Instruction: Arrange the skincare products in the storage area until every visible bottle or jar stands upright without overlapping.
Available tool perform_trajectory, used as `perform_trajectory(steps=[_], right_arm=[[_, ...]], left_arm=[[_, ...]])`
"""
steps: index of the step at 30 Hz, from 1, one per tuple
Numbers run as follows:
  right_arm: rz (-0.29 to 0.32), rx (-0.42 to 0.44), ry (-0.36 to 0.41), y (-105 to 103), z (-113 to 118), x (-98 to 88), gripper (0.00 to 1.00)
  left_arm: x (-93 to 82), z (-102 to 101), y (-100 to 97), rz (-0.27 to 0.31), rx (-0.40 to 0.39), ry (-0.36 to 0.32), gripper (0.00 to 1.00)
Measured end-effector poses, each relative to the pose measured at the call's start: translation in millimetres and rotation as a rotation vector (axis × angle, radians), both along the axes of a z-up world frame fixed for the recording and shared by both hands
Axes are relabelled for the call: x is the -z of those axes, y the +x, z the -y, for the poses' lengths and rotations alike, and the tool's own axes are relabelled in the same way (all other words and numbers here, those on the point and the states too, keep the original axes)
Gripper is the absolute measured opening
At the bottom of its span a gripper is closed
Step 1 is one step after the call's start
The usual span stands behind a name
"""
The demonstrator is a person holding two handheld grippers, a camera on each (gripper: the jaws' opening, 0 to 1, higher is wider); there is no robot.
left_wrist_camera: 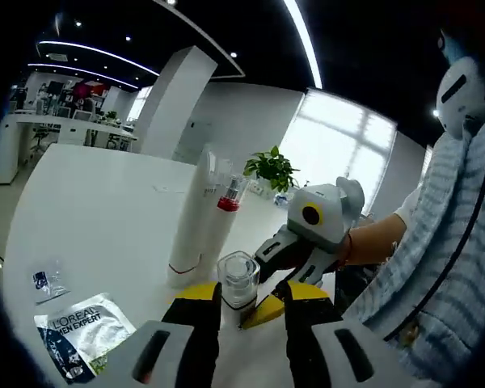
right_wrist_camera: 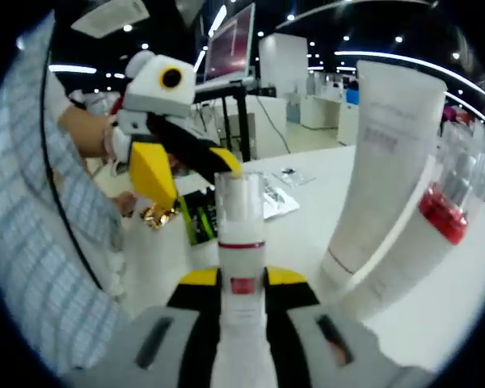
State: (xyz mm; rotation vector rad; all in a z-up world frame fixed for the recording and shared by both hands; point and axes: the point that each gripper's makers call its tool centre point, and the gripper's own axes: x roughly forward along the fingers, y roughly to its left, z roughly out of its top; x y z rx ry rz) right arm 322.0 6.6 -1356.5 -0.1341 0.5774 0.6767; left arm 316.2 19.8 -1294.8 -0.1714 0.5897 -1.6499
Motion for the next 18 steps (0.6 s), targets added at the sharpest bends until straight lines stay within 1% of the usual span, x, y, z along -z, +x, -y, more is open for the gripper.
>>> perform_trajectory(steps=[2,4,6,11,12,16,18], right_arm=[[0.007,0.009,-0.003,0.0,-0.1,0.2,0.18],[0.001,0.015,-0.004,-0.5,-0.5,2.3,0.18],[0.01,0.029,0.003,0.9,0.8,1.8,0.18],[0.023,0.036,-0.004,-0.4,1.2,3.1,0.18],[0.026,0.041,0.0,-0.6,1.5,2.6,0.18],[0.025,0.042,-0.002,0.1,1.2,2.1,0.19],[0.018,0.046,-0.001,0.7,1.1,2.3,0.19]], left_arm=[[-2.9,3.9,-4.0,-0.009,0.015,-0.011,0.32],[-1.5,6.4,-7.2,0.004,0.03,-0.007,0.32],[3.6,7.2,-7.8,0.022,0.037,0.01,0.31],[2.2,7.4,-12.2,0.009,0.056,0.004,0.32],[2.5,7.6,-12.8,0.014,0.059,0.005,0.31],[7.2,6.5,-9.6,0.029,0.051,0.024,0.31],[14.9,2.0,-1.9,0.042,0.022,0.048,0.31]])
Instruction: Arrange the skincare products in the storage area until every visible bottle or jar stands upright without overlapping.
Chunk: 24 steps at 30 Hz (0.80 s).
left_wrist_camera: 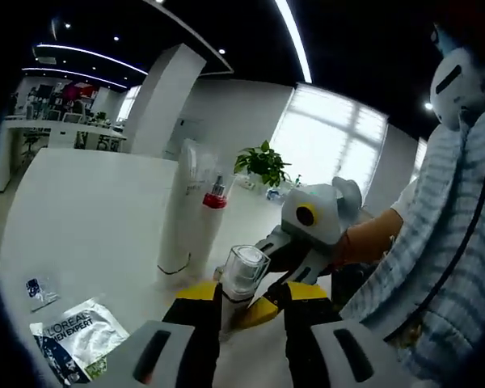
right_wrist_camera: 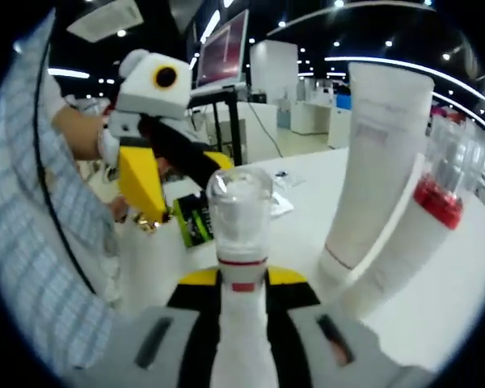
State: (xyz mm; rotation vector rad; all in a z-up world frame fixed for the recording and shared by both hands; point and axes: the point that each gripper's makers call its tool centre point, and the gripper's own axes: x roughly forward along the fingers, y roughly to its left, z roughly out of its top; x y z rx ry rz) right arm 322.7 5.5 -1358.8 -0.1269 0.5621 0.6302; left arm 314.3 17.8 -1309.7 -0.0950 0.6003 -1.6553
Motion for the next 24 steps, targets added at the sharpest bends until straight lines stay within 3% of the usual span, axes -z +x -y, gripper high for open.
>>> perform_trajectory(steps=[3,8,11,20,24], right_arm=[[-0.023,0.001,0.007,-1.7,1.4,3.8,0.25],[-0.055,-0.008,0.01,-9.3,4.0,9.6,0.26],[-0.064,-0.019,0.001,-12.6,3.1,12.2,0.25],[-0.083,-0.042,-0.012,-22.5,-0.6,16.1,0.24],[-0.09,-0.053,-0.017,-26.8,-1.6,17.9,0.23]], left_arm=[[12.9,-4.7,5.9,0.033,-0.024,0.049,0.29],[45.7,-5.5,7.6,0.099,-0.031,0.176,0.28],[55.9,-1.6,6.2,0.132,-0.032,0.204,0.27],[71.6,-3.9,16.6,0.196,-0.041,0.274,0.27],[71.9,-4.4,21.1,0.185,-0.053,0.276,0.27]])
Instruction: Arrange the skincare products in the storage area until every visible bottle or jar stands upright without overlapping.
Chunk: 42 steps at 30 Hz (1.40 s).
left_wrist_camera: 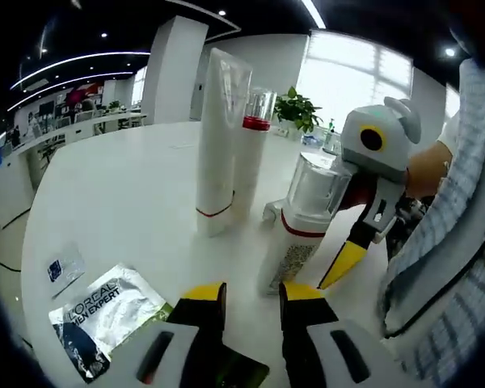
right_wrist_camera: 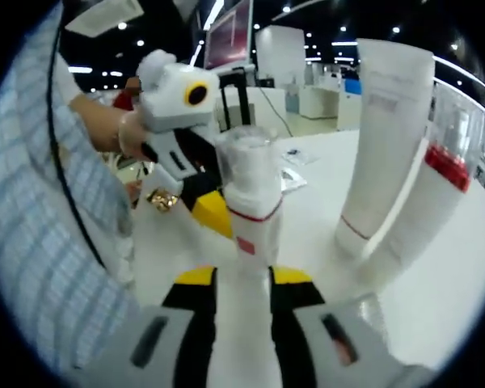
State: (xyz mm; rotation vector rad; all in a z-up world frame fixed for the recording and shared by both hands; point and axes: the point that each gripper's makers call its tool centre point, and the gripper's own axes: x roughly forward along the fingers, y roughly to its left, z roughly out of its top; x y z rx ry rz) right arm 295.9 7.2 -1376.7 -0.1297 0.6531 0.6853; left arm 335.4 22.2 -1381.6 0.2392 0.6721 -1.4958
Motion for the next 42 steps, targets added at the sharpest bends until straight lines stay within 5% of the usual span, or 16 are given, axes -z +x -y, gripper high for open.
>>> perform_trajectory(steps=[11,16,19,42], right_arm=[[-0.01,0.019,0.015,-1.4,0.9,2.4,0.23],[-0.029,0.077,0.005,-6.0,15.4,8.5,0.23],[-0.039,0.104,-0.01,-9.2,23.6,14.2,0.22],[-0.037,0.197,-0.008,-16.1,40.2,13.6,0.22]], left_arm=[[11.1,-7.7,6.9,0.026,-0.012,0.047,0.27],[9.8,-7.8,-18.7,0.009,0.038,0.04,0.24],[12.2,1.0,-26.0,0.049,0.042,0.04,0.22],[15.3,34.2,-5.9,0.041,-0.123,0.033,0.16]])
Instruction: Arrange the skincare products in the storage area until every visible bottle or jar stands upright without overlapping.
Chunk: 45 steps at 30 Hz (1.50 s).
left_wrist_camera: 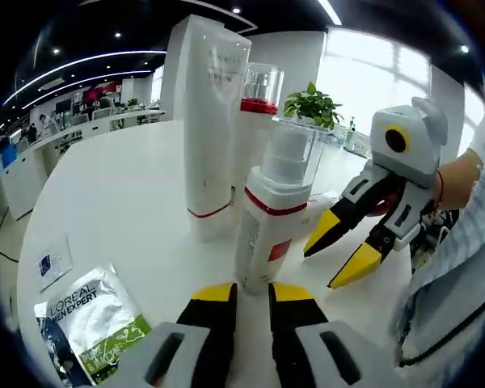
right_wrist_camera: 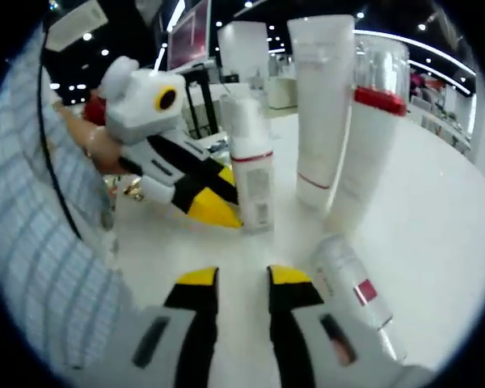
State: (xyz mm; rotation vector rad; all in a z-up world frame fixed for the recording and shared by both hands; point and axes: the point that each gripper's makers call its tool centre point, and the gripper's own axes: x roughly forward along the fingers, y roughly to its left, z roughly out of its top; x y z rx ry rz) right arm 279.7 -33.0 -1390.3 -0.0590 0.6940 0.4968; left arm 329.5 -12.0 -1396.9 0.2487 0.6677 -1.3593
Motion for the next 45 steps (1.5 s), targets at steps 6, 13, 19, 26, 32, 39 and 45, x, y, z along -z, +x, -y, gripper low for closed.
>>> perform_trajectory(steps=[6,13,19,26,32,39,45], right_arm=[[-0.002,0.01,-0.001,-2.8,0.7,0.7,0.22],[-0.007,0.03,-0.004,-8.8,5.7,1.9,0.22],[-0.016,0.059,-0.005,-18.6,14.2,4.4,0.22],[-0.022,0.077,-0.005,-23.3,20.3,5.3,0.22],[-0.017,0.082,-0.004,-23.0,22.0,3.9,0.22],[0.005,0.087,-0.008,-18.6,26.4,-4.3,0.22],[0.082,0.132,-0.076,-10.1,49.4,-23.5,0.22]], left_arm=[[0.1,10.6,5.8,0.007,-0.036,0.009,0.16],[3.6,19.0,8.4,0.017,-0.048,0.025,0.16],[3.9,28.9,14.3,0.027,-0.056,0.029,0.16],[3.5,33.7,18.4,0.04,-0.055,0.035,0.16],[4.2,33.7,18.6,0.048,-0.047,0.041,0.16],[-0.2,25.3,14.0,0.008,-0.055,0.018,0.18],[-2.5,12.6,2.5,0.03,-0.001,0.012,0.19]])
